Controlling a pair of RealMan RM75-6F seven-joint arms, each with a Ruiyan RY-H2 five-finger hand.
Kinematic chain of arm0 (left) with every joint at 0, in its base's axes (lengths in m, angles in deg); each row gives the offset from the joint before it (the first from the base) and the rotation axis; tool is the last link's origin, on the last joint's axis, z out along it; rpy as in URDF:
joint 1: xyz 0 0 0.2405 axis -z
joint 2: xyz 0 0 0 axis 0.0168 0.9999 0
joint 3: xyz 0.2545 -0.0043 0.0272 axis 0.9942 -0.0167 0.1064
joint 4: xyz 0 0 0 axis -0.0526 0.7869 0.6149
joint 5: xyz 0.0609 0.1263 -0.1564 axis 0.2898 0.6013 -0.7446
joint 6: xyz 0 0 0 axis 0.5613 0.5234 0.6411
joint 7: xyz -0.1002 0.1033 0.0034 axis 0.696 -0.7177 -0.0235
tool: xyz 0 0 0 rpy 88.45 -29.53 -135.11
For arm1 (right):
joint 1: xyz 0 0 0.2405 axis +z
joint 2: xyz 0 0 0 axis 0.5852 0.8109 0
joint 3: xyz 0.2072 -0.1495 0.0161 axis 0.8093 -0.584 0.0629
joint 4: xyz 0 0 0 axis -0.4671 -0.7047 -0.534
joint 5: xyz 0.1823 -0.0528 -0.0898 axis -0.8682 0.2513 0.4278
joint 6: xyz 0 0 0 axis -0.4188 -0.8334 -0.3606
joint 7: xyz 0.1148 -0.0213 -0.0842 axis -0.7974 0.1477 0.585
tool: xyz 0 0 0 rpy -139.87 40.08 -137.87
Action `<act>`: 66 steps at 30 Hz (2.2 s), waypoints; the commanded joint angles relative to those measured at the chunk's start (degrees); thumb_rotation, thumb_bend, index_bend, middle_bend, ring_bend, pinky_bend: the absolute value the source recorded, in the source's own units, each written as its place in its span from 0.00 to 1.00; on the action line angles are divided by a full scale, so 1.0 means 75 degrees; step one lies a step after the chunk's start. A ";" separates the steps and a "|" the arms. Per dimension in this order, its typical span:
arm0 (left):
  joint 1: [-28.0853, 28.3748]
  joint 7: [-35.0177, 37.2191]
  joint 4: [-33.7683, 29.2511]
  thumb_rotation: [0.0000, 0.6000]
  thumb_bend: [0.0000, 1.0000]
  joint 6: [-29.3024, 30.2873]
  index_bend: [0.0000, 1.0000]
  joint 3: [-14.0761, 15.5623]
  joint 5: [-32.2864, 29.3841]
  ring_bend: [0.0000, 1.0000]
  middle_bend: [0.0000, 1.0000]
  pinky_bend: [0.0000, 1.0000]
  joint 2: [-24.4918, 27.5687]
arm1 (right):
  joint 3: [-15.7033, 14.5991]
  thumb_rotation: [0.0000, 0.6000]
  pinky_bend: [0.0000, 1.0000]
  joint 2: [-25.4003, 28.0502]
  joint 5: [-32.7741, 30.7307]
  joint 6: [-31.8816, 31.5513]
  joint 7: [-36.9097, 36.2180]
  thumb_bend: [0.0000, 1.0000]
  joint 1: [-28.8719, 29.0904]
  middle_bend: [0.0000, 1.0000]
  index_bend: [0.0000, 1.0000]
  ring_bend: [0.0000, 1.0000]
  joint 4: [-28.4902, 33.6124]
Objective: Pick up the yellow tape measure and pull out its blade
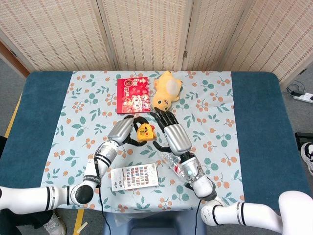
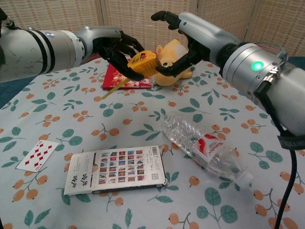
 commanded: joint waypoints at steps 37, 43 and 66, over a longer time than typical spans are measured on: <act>-0.0222 0.0405 0.0593 1.00 0.45 0.0292 0.60 0.0244 0.0505 0.50 0.53 0.12 -0.0390 | 0.0390 1.00 0.00 -0.0155 -0.0322 -0.0496 0.0031 0.35 0.0104 0.00 0.00 0.00 -0.0447; -0.0243 0.0458 0.0617 1.00 0.45 0.0306 0.60 0.0182 0.0645 0.50 0.53 0.12 -0.0435 | 0.0480 1.00 0.00 -0.0237 -0.0511 -0.0569 0.0167 0.37 0.0144 0.00 0.15 0.00 -0.0480; -0.0356 0.0511 0.0651 1.00 0.46 0.0371 0.60 0.0034 0.0787 0.49 0.53 0.12 -0.0465 | 0.0508 1.00 0.00 -0.0146 -0.1254 -0.0523 0.0727 0.37 0.0224 0.32 0.46 0.20 -0.0032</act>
